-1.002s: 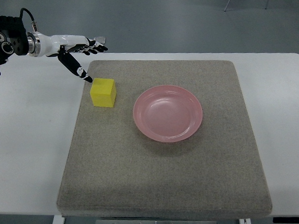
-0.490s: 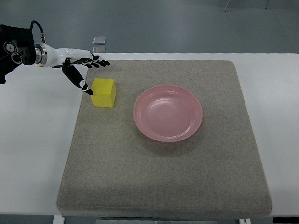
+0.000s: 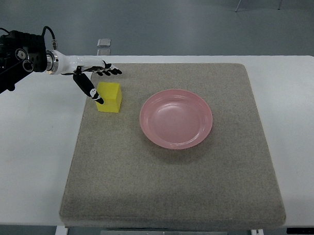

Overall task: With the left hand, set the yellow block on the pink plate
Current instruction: 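Close the left hand fingers around the yellow cube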

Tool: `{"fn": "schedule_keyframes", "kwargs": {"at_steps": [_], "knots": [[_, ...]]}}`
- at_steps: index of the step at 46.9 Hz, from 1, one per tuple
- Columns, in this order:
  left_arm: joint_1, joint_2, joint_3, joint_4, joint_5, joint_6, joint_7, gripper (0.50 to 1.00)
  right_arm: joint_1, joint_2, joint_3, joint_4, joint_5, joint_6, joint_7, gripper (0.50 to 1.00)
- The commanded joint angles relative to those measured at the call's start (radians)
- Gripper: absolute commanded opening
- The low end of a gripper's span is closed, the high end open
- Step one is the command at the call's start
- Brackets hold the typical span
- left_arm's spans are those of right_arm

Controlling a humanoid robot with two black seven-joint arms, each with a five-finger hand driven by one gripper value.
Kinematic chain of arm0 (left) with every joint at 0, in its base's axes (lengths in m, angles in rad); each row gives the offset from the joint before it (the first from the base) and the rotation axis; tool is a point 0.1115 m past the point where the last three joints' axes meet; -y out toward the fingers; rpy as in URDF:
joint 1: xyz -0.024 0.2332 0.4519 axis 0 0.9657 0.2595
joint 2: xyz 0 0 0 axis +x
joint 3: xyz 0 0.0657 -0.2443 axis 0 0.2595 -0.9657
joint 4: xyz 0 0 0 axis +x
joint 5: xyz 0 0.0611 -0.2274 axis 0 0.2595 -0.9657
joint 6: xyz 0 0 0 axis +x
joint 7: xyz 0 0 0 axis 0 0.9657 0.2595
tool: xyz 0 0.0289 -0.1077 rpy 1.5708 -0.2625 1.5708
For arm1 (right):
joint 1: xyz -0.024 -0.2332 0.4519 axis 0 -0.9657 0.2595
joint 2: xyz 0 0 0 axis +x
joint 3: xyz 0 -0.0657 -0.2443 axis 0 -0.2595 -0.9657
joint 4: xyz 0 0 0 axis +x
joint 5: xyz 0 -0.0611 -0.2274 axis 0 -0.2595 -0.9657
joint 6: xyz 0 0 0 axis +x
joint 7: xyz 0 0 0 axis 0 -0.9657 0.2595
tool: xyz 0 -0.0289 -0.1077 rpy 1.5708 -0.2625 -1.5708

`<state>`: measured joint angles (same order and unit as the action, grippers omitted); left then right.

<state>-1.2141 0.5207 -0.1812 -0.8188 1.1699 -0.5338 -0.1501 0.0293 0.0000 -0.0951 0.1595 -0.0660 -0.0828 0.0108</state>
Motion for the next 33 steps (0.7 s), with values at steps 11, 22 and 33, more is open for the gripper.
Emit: {"fn": "schedule_keyframes", "kwargs": {"at_steps": [11,22,33], "knots": [[0.004,-0.021,0.003,0.004,0.054,0.003,0.000,0.973,0.000,0.000,0.000,0.000,0.000,0.000,0.000,0.924],[0.005,-0.022,0.002,0.012,0.053,0.037,0.000,0.898,0.000,0.000,0.000,0.000,0.000,0.000,0.000,0.924],[0.007,-0.028,0.002,0.010,0.105,0.081,0.000,0.902,0.000,0.000,0.000,0.000,0.000,0.000,0.000,0.924]]}}
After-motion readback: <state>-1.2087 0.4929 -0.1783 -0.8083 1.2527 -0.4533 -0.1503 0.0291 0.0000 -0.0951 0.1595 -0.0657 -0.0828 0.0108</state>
